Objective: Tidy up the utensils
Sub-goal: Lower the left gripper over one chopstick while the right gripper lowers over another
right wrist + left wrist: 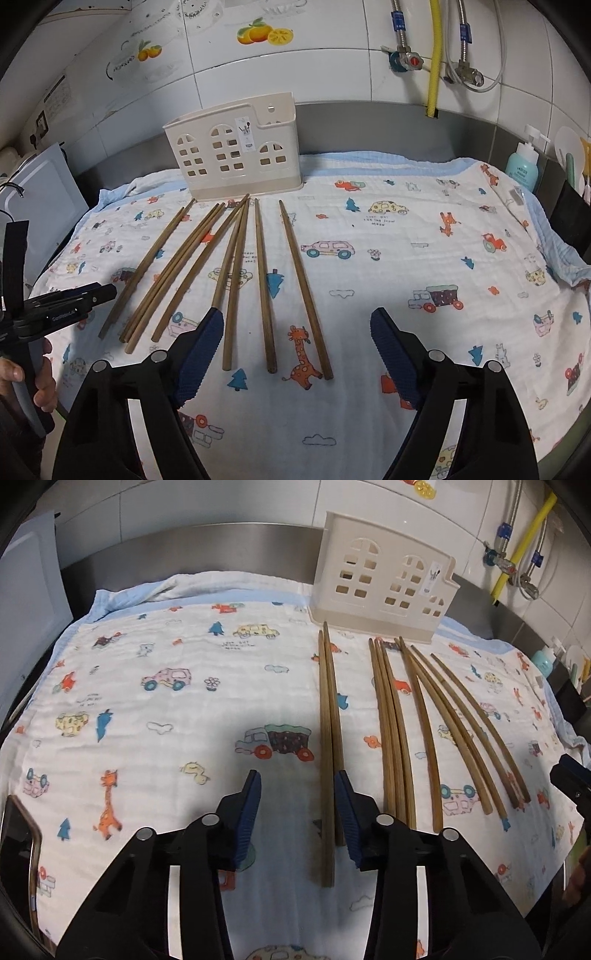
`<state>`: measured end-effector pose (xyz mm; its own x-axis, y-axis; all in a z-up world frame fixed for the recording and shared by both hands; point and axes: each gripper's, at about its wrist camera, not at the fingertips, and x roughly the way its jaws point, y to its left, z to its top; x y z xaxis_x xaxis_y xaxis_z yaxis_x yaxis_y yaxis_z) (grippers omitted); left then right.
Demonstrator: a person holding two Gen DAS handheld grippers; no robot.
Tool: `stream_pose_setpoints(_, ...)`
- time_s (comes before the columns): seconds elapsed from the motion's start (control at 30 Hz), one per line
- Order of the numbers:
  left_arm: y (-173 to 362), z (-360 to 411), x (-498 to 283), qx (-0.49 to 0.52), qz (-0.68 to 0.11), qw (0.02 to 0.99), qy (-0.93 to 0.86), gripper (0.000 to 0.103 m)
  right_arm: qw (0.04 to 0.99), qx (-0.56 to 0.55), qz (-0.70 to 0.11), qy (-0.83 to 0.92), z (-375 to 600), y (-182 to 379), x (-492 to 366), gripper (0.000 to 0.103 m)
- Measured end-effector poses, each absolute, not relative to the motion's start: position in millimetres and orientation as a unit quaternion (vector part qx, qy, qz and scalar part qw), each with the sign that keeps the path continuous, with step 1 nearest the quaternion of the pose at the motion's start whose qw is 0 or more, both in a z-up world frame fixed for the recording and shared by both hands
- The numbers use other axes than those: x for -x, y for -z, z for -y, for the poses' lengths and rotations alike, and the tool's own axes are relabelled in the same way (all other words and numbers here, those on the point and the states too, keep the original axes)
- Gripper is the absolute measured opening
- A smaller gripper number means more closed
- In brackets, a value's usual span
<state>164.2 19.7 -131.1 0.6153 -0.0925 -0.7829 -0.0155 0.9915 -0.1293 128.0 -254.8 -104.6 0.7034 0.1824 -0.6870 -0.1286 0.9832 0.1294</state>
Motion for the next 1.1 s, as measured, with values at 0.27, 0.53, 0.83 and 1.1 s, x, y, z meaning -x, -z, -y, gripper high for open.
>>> stream_pose_setpoints(0.27,139,-28,-172,0.072,-0.445,0.892,0.018,0.027,0.919,-0.041,-0.382,-0.086,258,110,-133,0.076)
stream_pose_setpoints(0.53,139,-31,-172,0.078,-0.442,0.893,0.02,0.023,0.916,-0.043,-0.389,-0.089,257,116,-136,0.069)
stream_pose_setpoints(0.83,135,-16,-175,0.077,-0.434,0.897,0.044,0.023,0.915,-0.045,-0.39,-0.088,259,119,-140,0.069)
stream_pose_setpoints(1.1,139,-13,-176,0.057,-0.435,0.898,0.04,0.023,0.914,-0.047,-0.394,-0.085,264,123,-141,0.067)
